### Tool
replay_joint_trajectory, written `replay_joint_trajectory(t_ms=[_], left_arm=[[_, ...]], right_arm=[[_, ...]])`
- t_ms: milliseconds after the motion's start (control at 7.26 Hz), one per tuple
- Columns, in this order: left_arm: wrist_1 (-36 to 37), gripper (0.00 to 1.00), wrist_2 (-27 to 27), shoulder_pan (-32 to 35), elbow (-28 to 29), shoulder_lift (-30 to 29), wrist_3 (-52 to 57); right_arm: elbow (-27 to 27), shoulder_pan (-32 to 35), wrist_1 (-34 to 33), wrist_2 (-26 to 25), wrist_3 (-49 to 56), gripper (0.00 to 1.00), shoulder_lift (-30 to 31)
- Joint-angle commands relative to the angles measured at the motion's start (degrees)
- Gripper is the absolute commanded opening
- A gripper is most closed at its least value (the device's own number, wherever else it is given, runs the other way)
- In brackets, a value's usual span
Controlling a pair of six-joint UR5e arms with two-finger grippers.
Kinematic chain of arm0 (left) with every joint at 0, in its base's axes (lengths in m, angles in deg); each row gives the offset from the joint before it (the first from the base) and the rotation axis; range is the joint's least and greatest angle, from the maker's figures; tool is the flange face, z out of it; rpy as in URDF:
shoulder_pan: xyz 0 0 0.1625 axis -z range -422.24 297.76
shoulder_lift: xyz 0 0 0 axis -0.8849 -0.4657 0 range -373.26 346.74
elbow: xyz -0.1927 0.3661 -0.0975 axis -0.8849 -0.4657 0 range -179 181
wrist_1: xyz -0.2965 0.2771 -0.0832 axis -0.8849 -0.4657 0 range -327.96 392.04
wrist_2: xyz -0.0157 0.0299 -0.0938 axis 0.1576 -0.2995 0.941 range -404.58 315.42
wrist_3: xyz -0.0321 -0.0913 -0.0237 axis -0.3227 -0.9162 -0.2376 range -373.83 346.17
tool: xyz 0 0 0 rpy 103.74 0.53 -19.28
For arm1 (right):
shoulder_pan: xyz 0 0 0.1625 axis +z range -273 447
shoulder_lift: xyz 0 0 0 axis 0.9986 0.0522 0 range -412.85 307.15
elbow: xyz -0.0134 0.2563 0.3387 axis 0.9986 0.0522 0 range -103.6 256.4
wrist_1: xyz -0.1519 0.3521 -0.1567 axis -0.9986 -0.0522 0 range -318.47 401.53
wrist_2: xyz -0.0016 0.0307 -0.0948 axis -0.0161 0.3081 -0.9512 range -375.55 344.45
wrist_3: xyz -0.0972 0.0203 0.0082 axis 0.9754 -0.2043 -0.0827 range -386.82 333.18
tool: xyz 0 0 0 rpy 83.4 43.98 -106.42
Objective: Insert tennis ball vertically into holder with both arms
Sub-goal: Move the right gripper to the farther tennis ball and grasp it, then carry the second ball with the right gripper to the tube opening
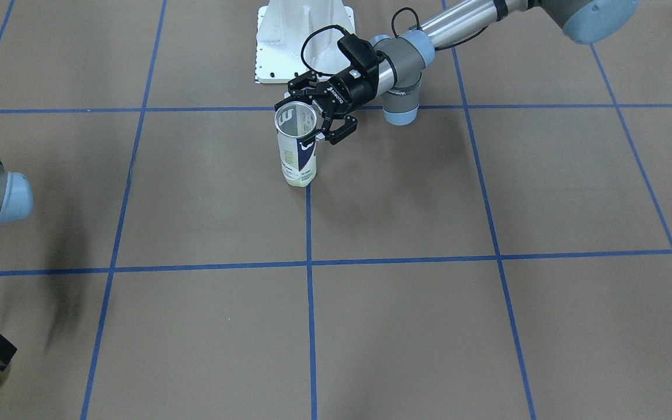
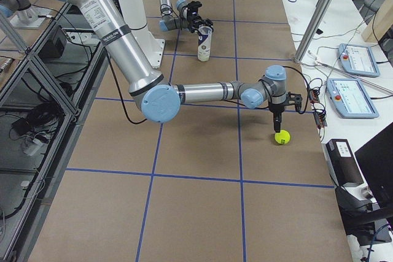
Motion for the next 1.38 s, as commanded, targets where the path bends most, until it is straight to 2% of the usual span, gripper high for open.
replay_joint_trajectory(t_ms=[0,275,688,1101,1239], left_arm=[[0.0,0.91,0.0,0.1,0.0,0.1,0.1],[-0.7,0.91,0.0,0.0,0.1,0.4,0.1],[-0.8,0.91,0.0,-0.1,0.0,0.7,0.1],[-0.8,0.91,0.0,-0.1,-0.1,0.7,0.0],[-0.8,0.91,0.0,-0.1,-0.1,0.7,0.0]], right_arm=[[2.7,-1.6,1.5,-6.4,0.2,0.98,-0.1],[7.1,-2.2,7.5,-9.1,1.3,0.98,-0.3],[9.0,-2.4,9.1,-9.8,0.9,0.98,-2.2],[10.3,-2.9,9.3,-9.8,1.0,0.88,-2.3],[10.3,-3.1,9.4,-9.8,1.0,0.80,-2.3]])
